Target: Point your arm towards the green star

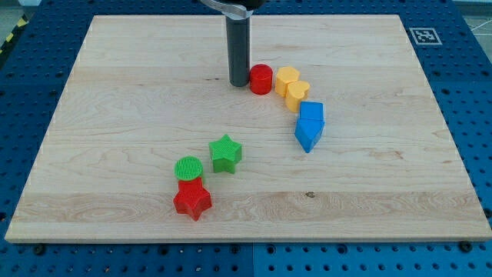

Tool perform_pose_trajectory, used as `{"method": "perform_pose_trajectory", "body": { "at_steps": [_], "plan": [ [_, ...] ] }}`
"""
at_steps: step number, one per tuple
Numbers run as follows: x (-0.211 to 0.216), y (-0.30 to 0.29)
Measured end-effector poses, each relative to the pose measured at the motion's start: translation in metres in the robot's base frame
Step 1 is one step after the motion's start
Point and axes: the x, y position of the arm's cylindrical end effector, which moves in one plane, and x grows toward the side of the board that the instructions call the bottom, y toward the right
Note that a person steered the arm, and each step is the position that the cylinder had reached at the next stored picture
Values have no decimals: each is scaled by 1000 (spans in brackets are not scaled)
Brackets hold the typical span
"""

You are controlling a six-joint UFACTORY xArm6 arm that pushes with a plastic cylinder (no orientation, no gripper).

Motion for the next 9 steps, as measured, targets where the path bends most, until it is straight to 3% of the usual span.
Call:
{"method": "perform_pose_trajectory", "body": {
  "at_steps": [1,3,4,5,7,9],
  "plan": [
    [0,3],
    [7,-124],
    [42,-168],
    [70,-153],
    [60,-76],
    [103,0]
  ]
}}
